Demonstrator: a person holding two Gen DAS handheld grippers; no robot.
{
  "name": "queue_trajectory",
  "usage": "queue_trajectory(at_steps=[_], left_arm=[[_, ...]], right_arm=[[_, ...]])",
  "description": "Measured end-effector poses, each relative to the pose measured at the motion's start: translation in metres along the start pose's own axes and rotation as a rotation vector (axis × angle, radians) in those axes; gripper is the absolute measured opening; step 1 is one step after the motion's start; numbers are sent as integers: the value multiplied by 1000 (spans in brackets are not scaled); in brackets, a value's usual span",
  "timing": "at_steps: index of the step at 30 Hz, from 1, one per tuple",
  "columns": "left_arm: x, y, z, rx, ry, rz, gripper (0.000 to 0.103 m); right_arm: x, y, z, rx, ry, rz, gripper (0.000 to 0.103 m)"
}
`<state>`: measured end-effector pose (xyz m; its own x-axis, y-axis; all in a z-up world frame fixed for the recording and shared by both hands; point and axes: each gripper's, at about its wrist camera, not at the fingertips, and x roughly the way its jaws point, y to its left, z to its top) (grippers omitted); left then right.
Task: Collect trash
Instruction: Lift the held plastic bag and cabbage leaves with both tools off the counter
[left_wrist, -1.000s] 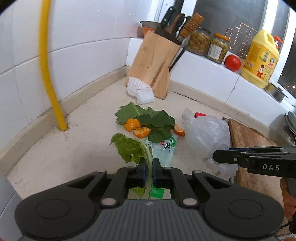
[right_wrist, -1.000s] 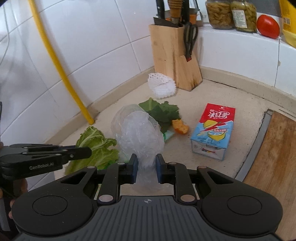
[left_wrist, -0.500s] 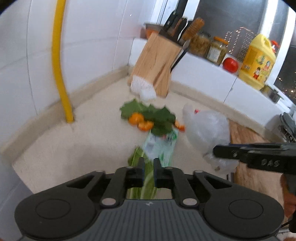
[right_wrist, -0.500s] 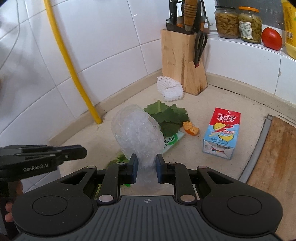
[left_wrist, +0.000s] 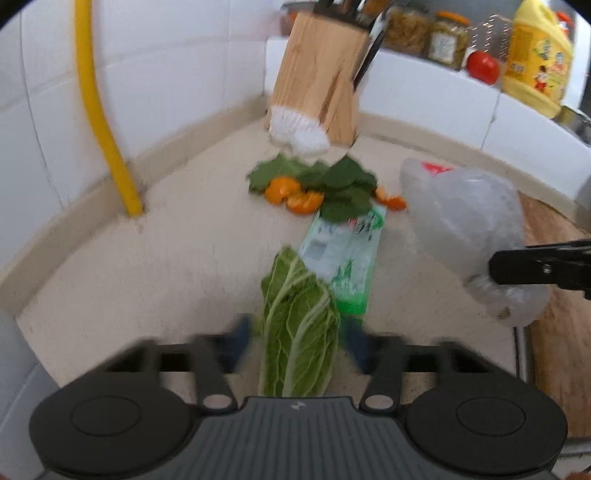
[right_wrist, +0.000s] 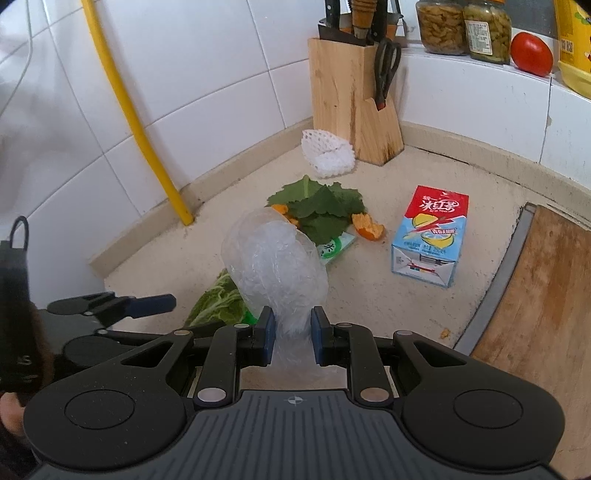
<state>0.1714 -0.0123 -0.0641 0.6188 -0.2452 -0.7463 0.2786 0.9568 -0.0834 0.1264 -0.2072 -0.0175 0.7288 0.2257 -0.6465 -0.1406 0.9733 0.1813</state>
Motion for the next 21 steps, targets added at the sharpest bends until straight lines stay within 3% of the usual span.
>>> queue_trajectory(at_steps=[1,4,21], left_arm=[[4,2,0,-24,27,-8,12],[1,3,-1,-37,31,-16,6],[-72,27,16,-168,-139,-83,5]], right_arm=[[1,-3,0,4,4,2,27],[5,-8,-2,17,20,7,27],[-18,3,8,-7,-58,25,26]])
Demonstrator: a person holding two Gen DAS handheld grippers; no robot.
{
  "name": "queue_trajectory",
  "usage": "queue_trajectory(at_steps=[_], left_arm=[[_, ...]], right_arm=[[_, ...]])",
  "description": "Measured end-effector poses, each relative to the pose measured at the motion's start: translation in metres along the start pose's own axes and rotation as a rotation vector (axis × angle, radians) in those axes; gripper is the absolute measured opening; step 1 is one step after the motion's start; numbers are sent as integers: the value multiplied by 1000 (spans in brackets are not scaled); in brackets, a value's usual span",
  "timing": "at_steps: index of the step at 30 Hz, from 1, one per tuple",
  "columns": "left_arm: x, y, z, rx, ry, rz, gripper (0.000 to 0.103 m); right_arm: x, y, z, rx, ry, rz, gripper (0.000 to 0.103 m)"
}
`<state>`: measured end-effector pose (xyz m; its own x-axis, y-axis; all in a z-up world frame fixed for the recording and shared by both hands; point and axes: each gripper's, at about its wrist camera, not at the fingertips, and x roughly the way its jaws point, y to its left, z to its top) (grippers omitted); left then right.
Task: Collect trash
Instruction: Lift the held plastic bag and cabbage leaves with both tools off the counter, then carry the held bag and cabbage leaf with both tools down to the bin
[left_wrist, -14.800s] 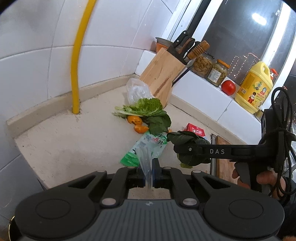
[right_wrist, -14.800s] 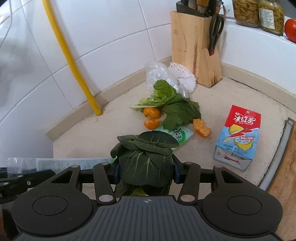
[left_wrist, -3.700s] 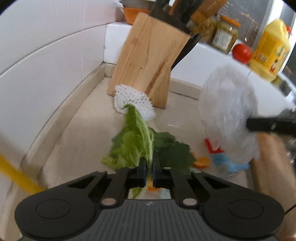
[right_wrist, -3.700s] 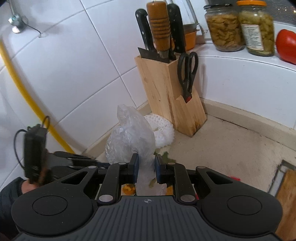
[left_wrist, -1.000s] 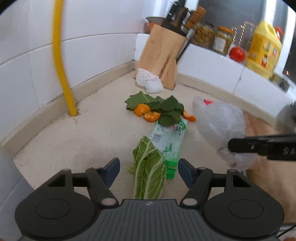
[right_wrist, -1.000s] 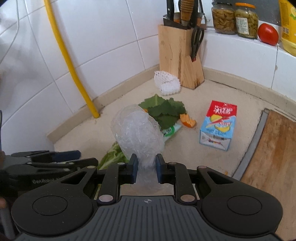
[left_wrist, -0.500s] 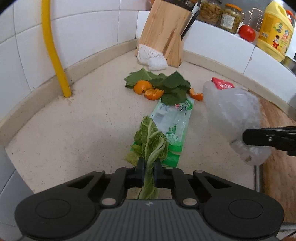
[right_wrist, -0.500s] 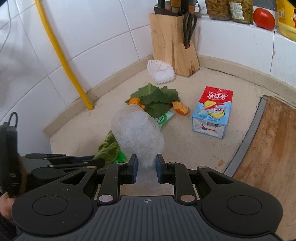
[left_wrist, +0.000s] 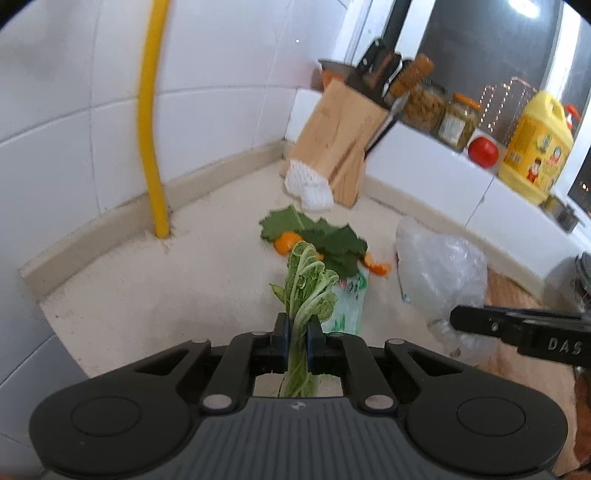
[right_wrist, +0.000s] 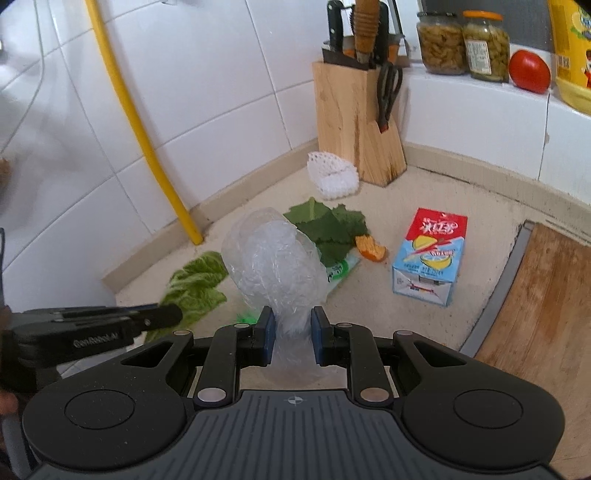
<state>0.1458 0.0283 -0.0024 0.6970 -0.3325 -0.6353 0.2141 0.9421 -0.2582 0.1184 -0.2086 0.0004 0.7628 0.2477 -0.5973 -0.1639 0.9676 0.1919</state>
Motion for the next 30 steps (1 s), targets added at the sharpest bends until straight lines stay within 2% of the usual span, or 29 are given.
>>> queue_trajectory(at_steps=[7,20,30], left_arm=[[-21,9,0,1,-47,11,5],[-45,22,-7,-9,-80,46,5],[-66,35,-14,-26,-113,91,5]], right_arm=[[-7,18,4,-25,-25,-1,26],[-10,44,1,-67,-21,-12,26],[-11,64,0,-98,-24,11,26]])
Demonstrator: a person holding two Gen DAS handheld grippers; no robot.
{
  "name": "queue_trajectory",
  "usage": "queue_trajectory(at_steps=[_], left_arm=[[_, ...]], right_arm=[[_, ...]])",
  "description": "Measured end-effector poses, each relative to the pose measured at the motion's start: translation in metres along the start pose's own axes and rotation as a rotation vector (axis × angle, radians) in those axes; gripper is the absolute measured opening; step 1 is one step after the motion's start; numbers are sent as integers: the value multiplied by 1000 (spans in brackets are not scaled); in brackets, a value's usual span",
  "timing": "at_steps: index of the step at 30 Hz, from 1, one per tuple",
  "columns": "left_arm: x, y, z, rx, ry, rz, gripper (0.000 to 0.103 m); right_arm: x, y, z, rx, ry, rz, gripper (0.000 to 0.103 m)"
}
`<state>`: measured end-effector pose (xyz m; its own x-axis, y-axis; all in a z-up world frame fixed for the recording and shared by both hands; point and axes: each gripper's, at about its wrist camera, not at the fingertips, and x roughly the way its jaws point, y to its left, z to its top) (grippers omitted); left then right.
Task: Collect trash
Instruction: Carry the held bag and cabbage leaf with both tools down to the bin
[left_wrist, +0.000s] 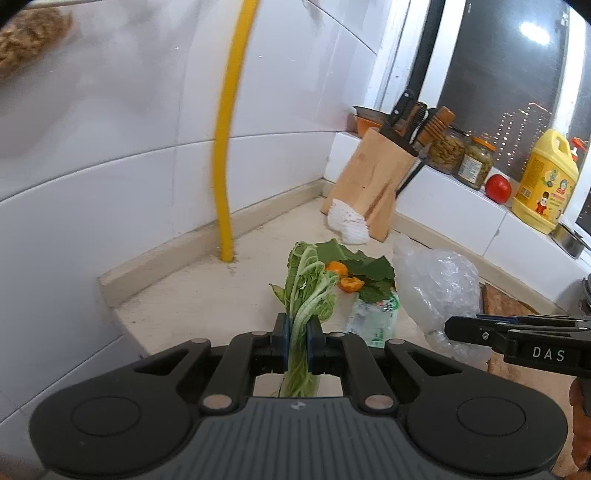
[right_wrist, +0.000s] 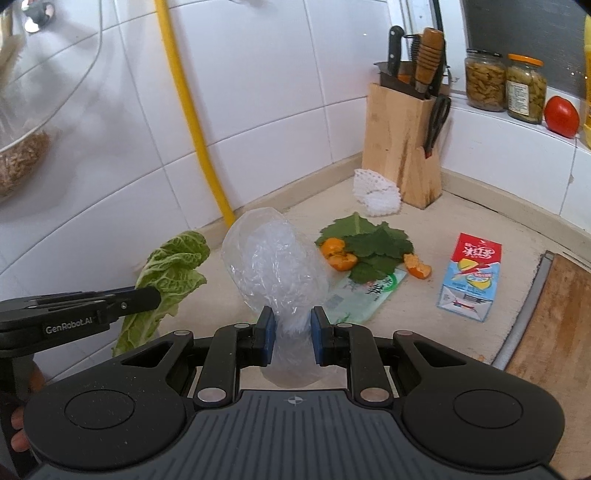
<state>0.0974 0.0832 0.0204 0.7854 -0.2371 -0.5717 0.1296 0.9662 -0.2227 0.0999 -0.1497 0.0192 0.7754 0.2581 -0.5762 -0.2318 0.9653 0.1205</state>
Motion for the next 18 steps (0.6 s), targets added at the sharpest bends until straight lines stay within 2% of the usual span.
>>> queue_trajectory(at_steps=[18], left_arm=[[-40,48,-15,-65,-51,121,5]], right_arm=[[12,61,4,-96,14,112,26]])
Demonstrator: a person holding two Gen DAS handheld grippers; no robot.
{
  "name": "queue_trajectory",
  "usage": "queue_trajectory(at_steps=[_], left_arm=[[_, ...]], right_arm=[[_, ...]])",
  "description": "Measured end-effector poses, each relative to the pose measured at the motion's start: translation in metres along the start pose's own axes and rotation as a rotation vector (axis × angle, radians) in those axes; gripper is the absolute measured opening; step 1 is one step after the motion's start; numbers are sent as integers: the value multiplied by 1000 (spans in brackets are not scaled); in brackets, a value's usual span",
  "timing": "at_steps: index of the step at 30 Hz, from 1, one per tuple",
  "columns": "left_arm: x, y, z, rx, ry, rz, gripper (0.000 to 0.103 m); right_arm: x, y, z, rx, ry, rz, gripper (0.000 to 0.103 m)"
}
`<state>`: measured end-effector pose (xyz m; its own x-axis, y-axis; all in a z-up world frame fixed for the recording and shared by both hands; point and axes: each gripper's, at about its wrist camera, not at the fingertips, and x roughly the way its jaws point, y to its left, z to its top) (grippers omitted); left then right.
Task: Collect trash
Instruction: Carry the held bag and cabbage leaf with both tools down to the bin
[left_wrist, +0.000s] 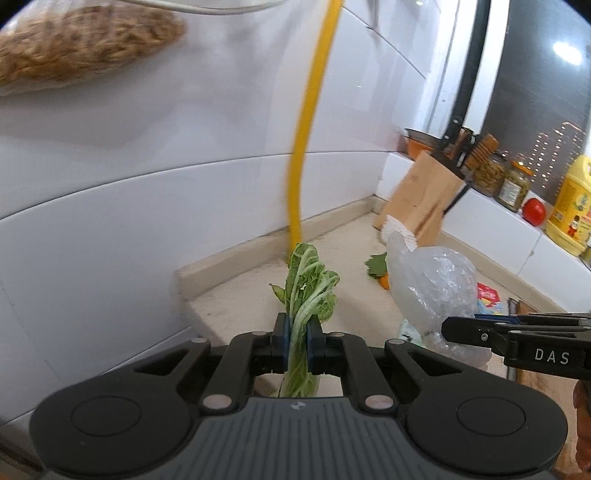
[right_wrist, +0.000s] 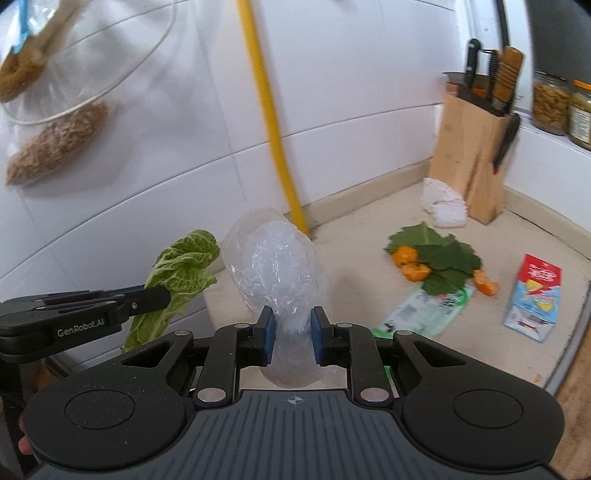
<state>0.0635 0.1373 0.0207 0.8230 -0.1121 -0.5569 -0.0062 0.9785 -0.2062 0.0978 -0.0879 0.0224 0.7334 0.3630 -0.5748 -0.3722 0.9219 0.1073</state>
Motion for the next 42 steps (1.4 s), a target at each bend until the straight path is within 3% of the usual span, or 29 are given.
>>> queue_trajectory(at_steps=[23,42], left_arm=[[-54,82,-26,-128,-47,179,5],[-71,122,-61,-221,-6,268,5]], right_arm=[[34,106,-4,-174,63,205,26],[56,167,-33,-267,177,311,26]])
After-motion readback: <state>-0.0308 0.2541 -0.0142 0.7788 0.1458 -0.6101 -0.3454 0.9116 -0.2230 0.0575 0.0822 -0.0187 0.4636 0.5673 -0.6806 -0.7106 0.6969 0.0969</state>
